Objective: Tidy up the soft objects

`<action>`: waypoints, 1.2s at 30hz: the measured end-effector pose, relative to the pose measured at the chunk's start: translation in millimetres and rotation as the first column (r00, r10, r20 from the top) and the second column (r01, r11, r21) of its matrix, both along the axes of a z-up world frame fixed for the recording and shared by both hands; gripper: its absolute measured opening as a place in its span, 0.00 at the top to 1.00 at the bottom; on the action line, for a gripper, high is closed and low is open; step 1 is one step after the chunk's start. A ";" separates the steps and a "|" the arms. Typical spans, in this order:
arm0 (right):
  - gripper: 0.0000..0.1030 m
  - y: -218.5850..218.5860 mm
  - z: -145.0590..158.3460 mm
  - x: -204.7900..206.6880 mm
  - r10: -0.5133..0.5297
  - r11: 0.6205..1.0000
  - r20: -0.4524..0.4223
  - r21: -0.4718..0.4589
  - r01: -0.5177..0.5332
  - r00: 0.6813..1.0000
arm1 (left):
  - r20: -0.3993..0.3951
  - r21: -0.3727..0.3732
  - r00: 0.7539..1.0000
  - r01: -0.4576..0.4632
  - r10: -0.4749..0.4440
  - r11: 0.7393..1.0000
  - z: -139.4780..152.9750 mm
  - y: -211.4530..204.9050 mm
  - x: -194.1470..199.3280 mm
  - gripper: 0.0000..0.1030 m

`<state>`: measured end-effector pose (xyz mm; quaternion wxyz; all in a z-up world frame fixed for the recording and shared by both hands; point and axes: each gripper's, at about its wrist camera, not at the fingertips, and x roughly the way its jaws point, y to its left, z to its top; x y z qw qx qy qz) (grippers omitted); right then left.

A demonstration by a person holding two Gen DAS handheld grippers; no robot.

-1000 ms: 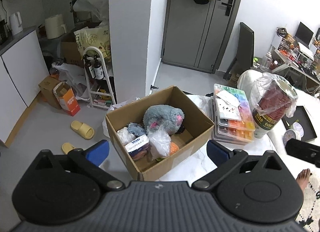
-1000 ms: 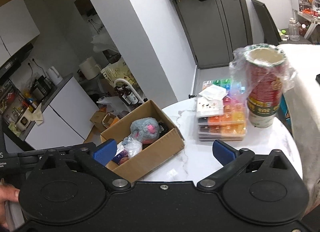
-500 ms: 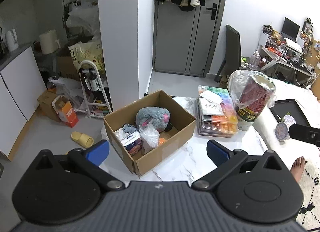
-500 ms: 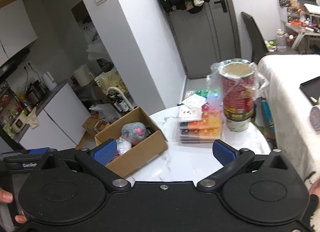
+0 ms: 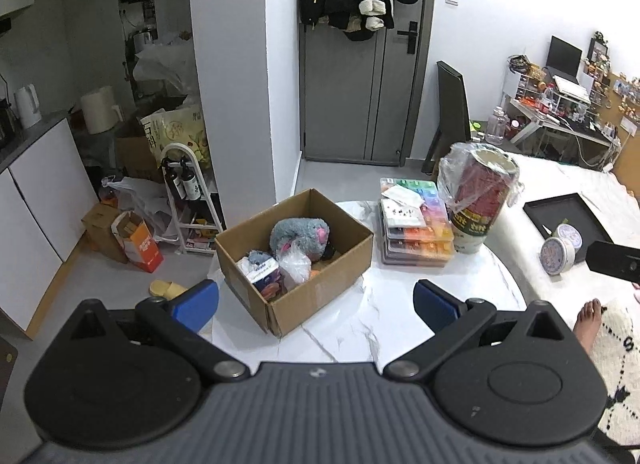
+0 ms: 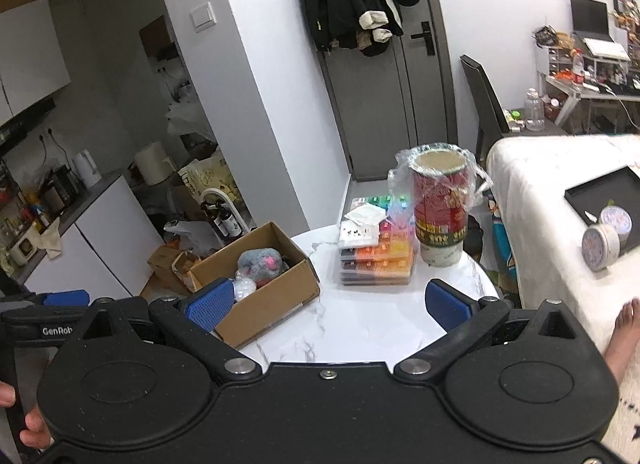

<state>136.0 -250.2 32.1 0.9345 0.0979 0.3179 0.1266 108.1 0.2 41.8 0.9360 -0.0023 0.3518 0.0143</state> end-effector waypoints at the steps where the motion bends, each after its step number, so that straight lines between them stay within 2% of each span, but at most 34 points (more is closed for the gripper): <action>1: 0.00 -1.4 -1.1 -3.6 -0.004 1.000 -0.008 0.016 0.004 1.000 | -0.003 0.000 1.000 0.008 -0.008 1.000 0.4 -0.9 -4.1 0.00; 3: 0.00 -4.1 -3.7 -10.5 -0.010 0.999 -0.018 0.047 0.011 1.000 | -0.002 -0.006 1.000 0.021 -0.021 1.000 0.7 -1.7 -12.5 0.00; 7: 0.00 -4.2 -6.6 -22.8 -0.027 0.999 -0.024 0.033 0.028 0.999 | -0.012 -0.003 0.999 0.030 -0.030 1.000 -3.1 -6.2 -25.8 0.00; 11: 0.00 -6.0 -7.7 -36.9 -0.027 0.998 -0.025 0.055 0.029 0.999 | -0.007 -0.013 1.000 0.002 -0.002 1.000 -5.2 -6.4 -35.6 0.00; 16: 0.00 0.6 -12.4 -49.3 -0.022 1.000 -0.038 0.013 0.023 0.999 | -0.017 -0.027 1.000 -0.019 0.018 0.999 -11.9 -3.4 -46.3 0.00; 22: 0.00 3.3 -14.8 -62.2 -0.028 0.999 -0.050 0.014 0.029 0.998 | -0.018 -0.012 0.999 -0.047 0.047 0.999 -12.8 5.3 -54.2 0.00; 36: 0.00 14.7 -14.0 -76.9 -0.014 1.000 -0.049 -0.015 0.013 0.999 | -0.025 0.012 0.999 -0.027 0.028 1.000 -15.7 -0.3 -61.2 0.00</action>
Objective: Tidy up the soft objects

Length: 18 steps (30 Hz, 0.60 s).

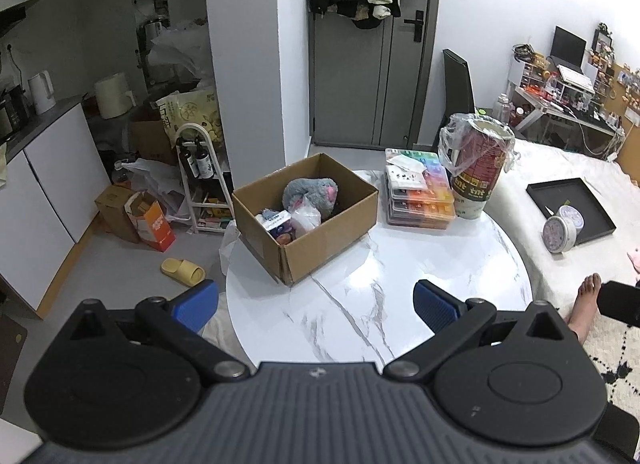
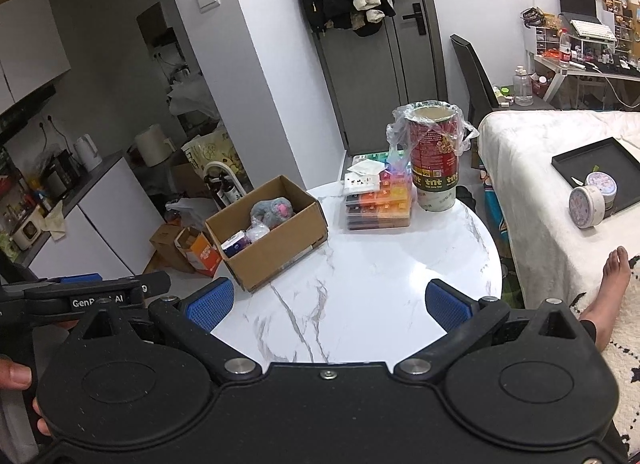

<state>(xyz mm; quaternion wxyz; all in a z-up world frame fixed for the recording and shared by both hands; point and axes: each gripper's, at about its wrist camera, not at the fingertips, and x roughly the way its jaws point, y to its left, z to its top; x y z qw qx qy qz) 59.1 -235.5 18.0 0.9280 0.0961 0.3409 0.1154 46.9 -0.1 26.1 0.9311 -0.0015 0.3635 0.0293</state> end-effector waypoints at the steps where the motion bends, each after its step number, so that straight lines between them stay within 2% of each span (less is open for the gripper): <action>1: 0.00 -0.1 -0.3 -0.6 0.000 1.000 -0.001 0.001 0.000 1.000 | -0.001 0.001 1.000 0.002 -0.002 1.000 -0.6 -0.9 -0.9 0.00; 7: 0.00 1.0 -0.4 -0.3 -0.002 1.000 -0.004 -0.004 0.002 1.000 | -0.028 -0.023 0.999 0.015 -0.016 1.000 -5.9 -3.6 -2.3 0.00; 18: 0.00 4.2 -2.5 -0.2 0.015 1.000 -0.008 -0.009 -0.015 1.000 | -0.038 -0.022 0.999 0.023 -0.024 0.999 -10.2 -7.3 -4.1 0.00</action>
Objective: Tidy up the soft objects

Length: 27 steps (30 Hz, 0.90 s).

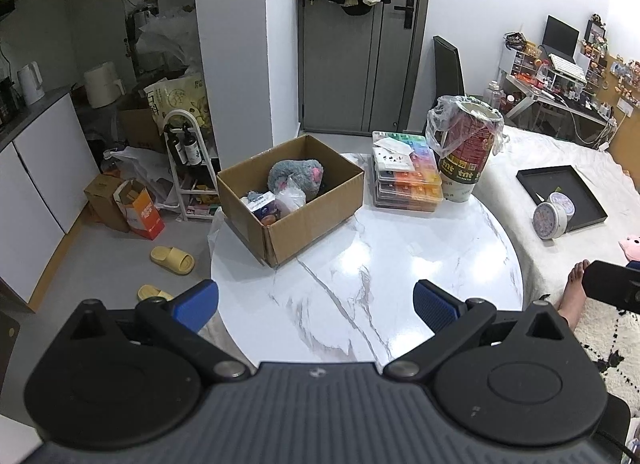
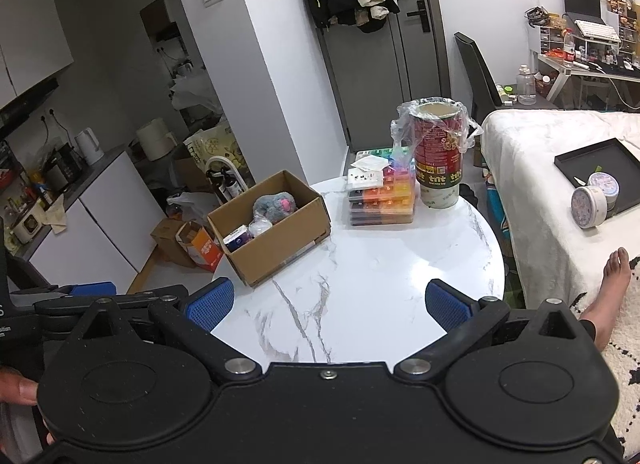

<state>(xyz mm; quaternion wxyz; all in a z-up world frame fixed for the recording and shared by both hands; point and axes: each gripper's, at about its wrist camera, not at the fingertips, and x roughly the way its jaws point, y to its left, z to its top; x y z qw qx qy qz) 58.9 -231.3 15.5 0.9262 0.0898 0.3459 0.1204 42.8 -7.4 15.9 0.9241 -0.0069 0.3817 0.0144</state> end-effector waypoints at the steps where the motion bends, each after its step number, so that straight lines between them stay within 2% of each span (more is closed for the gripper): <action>1: 0.00 0.0 -0.6 -0.1 -0.001 1.000 -0.002 0.000 0.001 1.000 | 0.000 -0.001 1.000 0.000 0.000 1.000 0.1 0.1 0.1 0.00; 27: 0.00 1.3 -5.1 5.2 0.006 1.000 -0.023 0.003 -0.006 1.000 | -0.002 -0.013 1.000 0.013 -0.013 1.000 1.6 -3.1 -0.8 0.00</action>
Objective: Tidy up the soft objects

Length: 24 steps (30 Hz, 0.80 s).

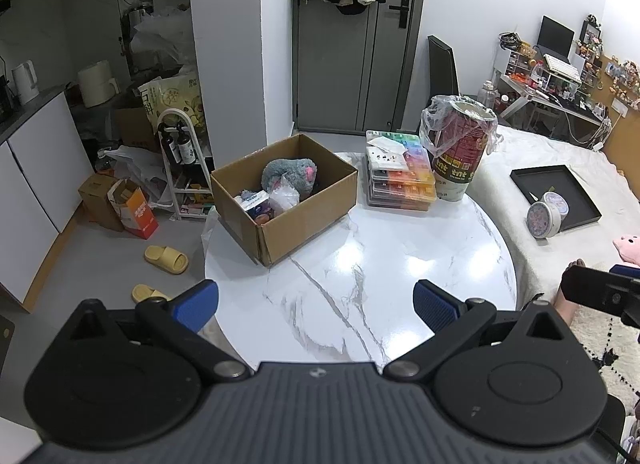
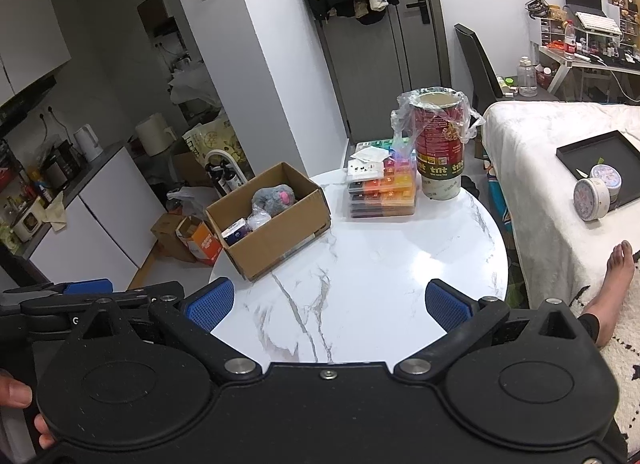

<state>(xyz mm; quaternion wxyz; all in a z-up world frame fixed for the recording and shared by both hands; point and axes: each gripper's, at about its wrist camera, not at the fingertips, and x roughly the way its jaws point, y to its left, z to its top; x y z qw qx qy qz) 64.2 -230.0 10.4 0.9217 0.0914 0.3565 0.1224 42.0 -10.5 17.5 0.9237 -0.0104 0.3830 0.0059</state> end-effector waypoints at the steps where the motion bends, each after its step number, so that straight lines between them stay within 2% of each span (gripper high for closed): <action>1: 0.00 -0.2 -0.5 0.7 0.001 1.000 -0.001 -0.001 -0.001 1.000 | -0.001 0.000 1.000 0.001 -0.001 1.000 -0.2 0.1 0.2 0.00; 24: 0.00 3.4 -3.2 4.1 0.000 1.000 -0.016 -0.002 0.000 1.000 | -0.023 -0.018 1.000 -0.020 0.020 1.000 -5.8 7.1 5.5 0.00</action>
